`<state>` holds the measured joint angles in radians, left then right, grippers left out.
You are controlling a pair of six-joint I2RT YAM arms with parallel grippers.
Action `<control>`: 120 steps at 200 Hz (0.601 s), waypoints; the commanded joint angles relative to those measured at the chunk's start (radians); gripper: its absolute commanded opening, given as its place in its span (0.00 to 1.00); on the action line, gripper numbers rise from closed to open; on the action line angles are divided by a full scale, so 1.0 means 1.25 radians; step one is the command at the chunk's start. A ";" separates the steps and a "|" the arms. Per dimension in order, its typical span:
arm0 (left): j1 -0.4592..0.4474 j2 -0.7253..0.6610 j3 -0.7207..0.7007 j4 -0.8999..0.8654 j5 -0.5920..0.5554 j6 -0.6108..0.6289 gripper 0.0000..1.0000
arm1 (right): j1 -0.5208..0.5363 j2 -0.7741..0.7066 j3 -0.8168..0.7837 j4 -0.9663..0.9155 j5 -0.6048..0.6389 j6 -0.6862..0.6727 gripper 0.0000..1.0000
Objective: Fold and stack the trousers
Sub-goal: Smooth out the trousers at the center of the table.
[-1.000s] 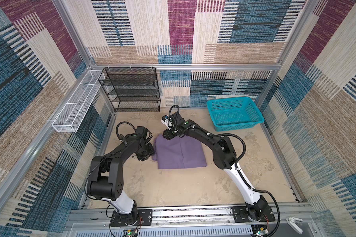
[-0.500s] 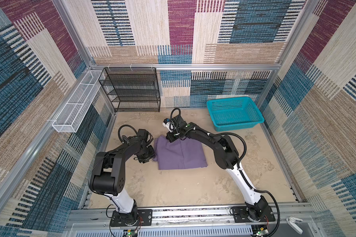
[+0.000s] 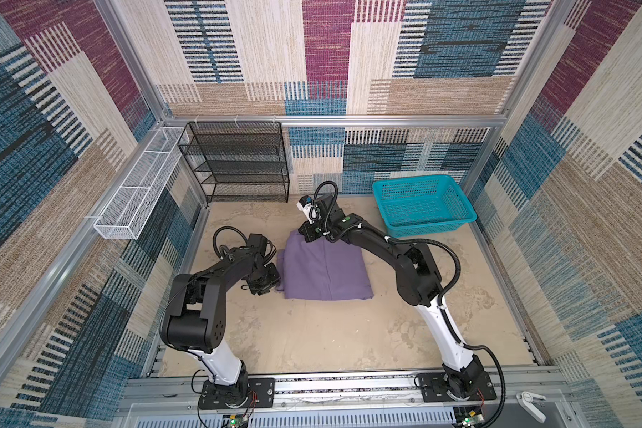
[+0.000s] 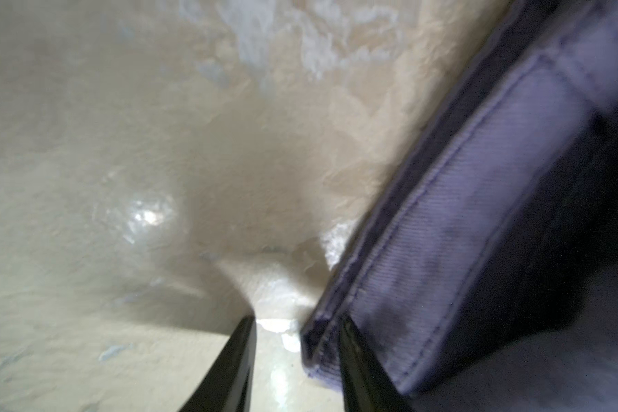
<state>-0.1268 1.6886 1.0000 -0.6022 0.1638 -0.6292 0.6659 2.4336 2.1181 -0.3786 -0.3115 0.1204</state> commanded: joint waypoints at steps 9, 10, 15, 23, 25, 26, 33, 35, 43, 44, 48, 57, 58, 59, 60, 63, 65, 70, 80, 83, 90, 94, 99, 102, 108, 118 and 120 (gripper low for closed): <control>0.000 -0.035 0.051 -0.050 0.005 0.002 0.43 | 0.002 0.041 0.011 0.009 -0.018 0.028 0.18; 0.000 -0.038 0.053 -0.052 0.004 0.002 0.43 | 0.002 0.042 0.012 0.008 -0.017 0.028 0.18; 0.000 -0.048 0.064 -0.063 0.003 0.002 0.44 | 0.002 0.047 0.016 0.004 -0.010 0.028 0.22; 0.000 -0.070 0.079 -0.081 -0.004 0.000 0.45 | 0.002 0.053 0.028 -0.004 -0.001 0.025 0.31; 0.000 -0.076 0.085 -0.085 -0.004 0.000 0.45 | 0.002 0.053 0.031 -0.006 0.002 0.024 0.33; 0.000 -0.079 0.087 -0.086 -0.006 0.000 0.45 | 0.002 0.054 0.032 -0.008 0.003 0.023 0.34; 0.000 -0.102 0.099 -0.101 -0.013 -0.002 0.46 | 0.002 0.057 0.046 -0.017 0.014 0.020 0.38; 0.000 -0.108 0.103 -0.106 -0.014 -0.003 0.46 | 0.002 0.057 0.051 -0.020 0.017 0.020 0.39; 0.000 -0.138 0.116 -0.118 -0.021 -0.009 0.47 | 0.002 0.055 0.070 -0.034 0.032 0.016 0.43; 0.000 -0.142 0.117 -0.119 -0.022 -0.009 0.47 | 0.002 0.055 0.072 -0.036 0.035 0.016 0.43; 0.000 -0.155 0.120 -0.122 -0.023 -0.011 0.48 | 0.002 0.053 0.081 -0.041 0.044 0.014 0.45; -0.001 -0.187 0.124 -0.123 -0.025 -0.020 0.49 | 0.002 0.042 0.093 -0.053 0.068 0.013 0.50; -0.002 -0.190 0.124 -0.122 -0.025 -0.021 0.49 | 0.002 0.040 0.095 -0.054 0.071 0.013 0.50; -0.002 -0.193 0.124 -0.122 -0.025 -0.022 0.50 | 0.001 0.038 0.096 -0.055 0.074 0.013 0.50; -0.003 -0.196 0.124 -0.122 -0.025 -0.023 0.50 | 0.001 0.037 0.097 -0.057 0.076 0.013 0.50; -0.003 -0.201 0.124 -0.122 -0.023 -0.026 0.50 | 0.001 0.031 0.099 -0.061 0.084 0.014 0.50; -0.004 -0.207 0.125 -0.121 -0.022 -0.028 0.50 | 0.000 0.027 0.101 -0.064 0.089 0.014 0.50; -0.007 -0.216 0.126 -0.122 -0.017 -0.032 0.51 | 0.000 0.013 0.101 -0.069 0.104 0.017 0.51; -0.019 -0.219 0.126 -0.120 -0.008 -0.036 0.50 | -0.001 -0.021 0.088 -0.077 0.126 0.026 0.51; -0.024 -0.217 0.125 -0.118 -0.006 -0.038 0.50 | -0.001 -0.032 0.080 -0.079 0.127 0.027 0.51; -0.036 -0.210 0.123 -0.109 0.002 -0.038 0.46 | -0.003 -0.064 0.047 -0.073 0.127 0.031 0.49; -0.043 -0.203 0.121 -0.103 0.005 -0.039 0.44 | -0.003 -0.089 0.020 -0.064 0.127 0.034 0.45; -0.051 -0.192 0.115 -0.094 0.012 -0.041 0.41 | -0.003 -0.118 -0.023 -0.047 0.123 0.039 0.40; -0.055 -0.185 0.113 -0.088 0.016 -0.044 0.39 | -0.003 -0.135 -0.053 -0.035 0.118 0.041 0.38; -0.062 -0.169 0.107 -0.074 0.029 -0.047 0.35 | -0.003 -0.169 -0.111 -0.012 0.107 0.045 0.35; -0.071 -0.141 0.103 -0.058 0.047 -0.052 0.28 | -0.003 -0.218 -0.202 0.016 0.099 0.053 0.29; -0.072 -0.136 0.103 -0.055 0.048 -0.053 0.28 | -0.003 -0.225 -0.216 0.018 0.102 0.055 0.27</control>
<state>-0.1974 1.4643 1.1419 -0.7025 0.1711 -0.6666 0.6617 2.2677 2.0262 -0.4290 -0.1970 0.1593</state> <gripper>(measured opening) 0.333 0.330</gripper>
